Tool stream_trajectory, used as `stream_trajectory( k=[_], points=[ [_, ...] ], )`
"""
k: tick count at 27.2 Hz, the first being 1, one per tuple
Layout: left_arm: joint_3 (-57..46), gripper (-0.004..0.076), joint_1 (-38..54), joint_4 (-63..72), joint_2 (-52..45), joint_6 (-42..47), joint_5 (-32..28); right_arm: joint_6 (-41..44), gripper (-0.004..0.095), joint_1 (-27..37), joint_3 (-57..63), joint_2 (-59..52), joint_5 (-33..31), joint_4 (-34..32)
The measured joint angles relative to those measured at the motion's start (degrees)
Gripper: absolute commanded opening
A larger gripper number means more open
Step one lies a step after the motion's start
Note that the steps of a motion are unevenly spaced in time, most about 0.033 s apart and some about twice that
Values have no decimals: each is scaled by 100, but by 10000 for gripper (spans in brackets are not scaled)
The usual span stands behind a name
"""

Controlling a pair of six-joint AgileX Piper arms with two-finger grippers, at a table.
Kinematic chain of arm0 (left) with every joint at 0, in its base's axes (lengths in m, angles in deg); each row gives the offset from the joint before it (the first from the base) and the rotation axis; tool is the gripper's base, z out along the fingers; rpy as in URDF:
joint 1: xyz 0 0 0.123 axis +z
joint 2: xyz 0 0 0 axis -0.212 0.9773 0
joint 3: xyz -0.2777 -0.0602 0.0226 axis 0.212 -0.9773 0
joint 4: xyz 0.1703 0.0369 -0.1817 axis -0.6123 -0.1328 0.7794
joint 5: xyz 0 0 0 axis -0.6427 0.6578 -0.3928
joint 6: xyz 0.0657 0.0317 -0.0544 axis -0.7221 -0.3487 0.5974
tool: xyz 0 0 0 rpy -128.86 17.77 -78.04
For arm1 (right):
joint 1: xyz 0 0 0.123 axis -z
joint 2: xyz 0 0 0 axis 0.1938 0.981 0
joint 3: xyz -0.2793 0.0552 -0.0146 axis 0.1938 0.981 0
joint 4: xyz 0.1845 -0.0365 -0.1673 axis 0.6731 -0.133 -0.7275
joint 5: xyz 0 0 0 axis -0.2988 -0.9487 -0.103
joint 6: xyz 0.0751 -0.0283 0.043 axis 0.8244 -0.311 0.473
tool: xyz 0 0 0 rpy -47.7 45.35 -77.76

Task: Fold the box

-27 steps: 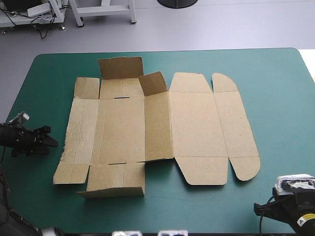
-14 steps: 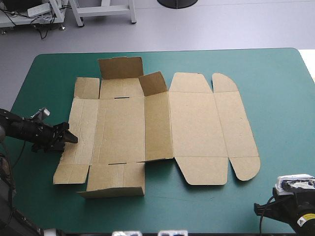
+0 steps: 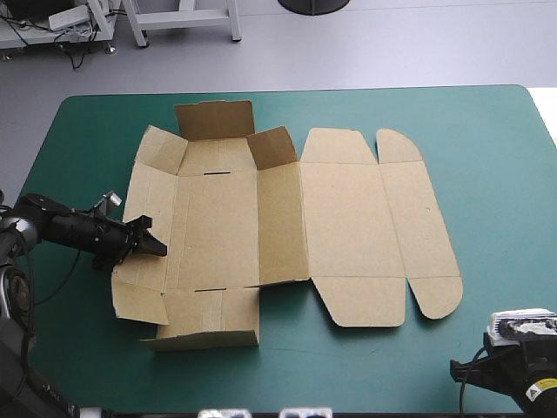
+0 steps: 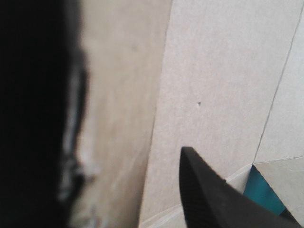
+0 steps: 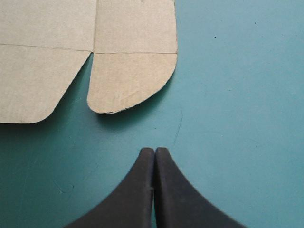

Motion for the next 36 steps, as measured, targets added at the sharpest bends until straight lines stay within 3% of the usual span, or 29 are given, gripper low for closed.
stream_trajectory(
  k=[1, 8, 12, 17, 28, 33, 36],
  points=[
    [-15, -14, -13, 0, 0, 5, 0, 0, -20, 0, 0, 0, 0, 0],
    [124, -9, -61, -257, -97, 130, 22, 0, -19, 0, 0, 0, 0, 24],
    [847, -9, -326, -1040, -336, 208, 81, 0, -19, 0, 0, 0, 0, 51],
    [1874, -9, -1249, -2445, -709, 225, 156, 0, -20, 0, 0, 0, 0, 51],
    [3257, -9, -3224, -4188, -799, -818, 239, 0, -20, 0, 0, 0, 0, 85],
    [3724, -9, -3809, -4621, -799, -1175, -630, 0, -18, 0, 0, 0, 1, 85],
    [3878, -9, -4402, -4650, -799, -1918, -1027, 0, -18, 0, 0, 0, 30, 85]
  ],
)
